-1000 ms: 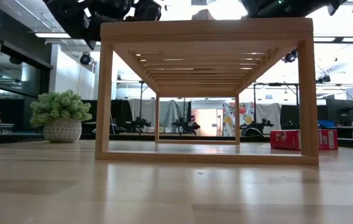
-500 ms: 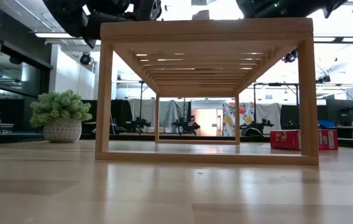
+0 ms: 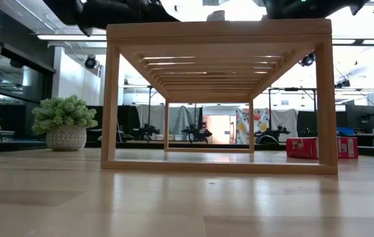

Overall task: Stack cereal on shelf
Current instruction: Put the red cereal box on the shelf aligned with the other red cereal box

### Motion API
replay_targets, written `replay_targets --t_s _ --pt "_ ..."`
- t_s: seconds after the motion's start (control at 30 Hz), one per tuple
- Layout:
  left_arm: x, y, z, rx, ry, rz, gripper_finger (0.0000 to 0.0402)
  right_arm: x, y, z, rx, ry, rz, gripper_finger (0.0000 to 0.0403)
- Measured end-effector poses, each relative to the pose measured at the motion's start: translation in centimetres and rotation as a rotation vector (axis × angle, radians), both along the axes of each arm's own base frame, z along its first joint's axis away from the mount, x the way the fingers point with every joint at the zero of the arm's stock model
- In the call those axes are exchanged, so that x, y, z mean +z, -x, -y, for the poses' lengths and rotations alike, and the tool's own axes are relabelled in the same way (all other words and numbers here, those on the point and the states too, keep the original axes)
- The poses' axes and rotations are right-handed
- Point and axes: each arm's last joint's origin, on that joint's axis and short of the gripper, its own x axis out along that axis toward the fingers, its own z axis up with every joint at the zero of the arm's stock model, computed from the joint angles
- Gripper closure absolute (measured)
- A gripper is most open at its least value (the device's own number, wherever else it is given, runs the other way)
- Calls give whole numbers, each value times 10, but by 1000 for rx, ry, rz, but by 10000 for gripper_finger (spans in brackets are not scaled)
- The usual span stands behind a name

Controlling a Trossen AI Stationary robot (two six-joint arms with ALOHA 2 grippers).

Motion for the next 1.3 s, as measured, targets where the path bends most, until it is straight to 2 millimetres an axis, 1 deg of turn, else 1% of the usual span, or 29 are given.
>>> replay_targets --t_s 0.07,0.17,0.27,0.37,0.43,0.5,0.6,0.77,0.87,0.93,1.03,1.17,1.3 --pt "9 10 1 1 -11 -6 402 1 12 -4 26 -29 -40 403" --pt "19 24 3 2 -20 40 401 0 33 -13 51 -83 -131 403" --pt "20 39 3 10 -34 93 402 -6 56 -22 15 -153 -244 403" --pt "17 50 3 23 -32 194 402 -21 76 -24 -141 -201 -389 403" --pt "14 54 2 41 -23 252 401 -35 86 -21 -273 -203 -462 403" --pt "12 56 2 72 -17 284 402 -46 91 -14 -402 -186 -493 403" --pt "12 55 1 90 -5 288 401 -61 96 0 -570 -149 -507 403" --pt "12 55 1 90 -5 285 401 -85 102 32 -750 -192 -547 403" --pt "12 55 1 90 -8 284 402 -93 102 52 -756 -237 -523 403" --pt "11 55 1 89 -18 280 401 -94 101 64 -727 -257 -481 403" --pt "11 55 1 90 -20 275 402 -96 104 80 -719 -304 -483 403" --pt "11 55 1 90 -21 273 401 -103 112 93 -736 -377 -535 403" --pt "11 55 1 89 -21 272 402 -111 110 102 -695 -437 -556 403"
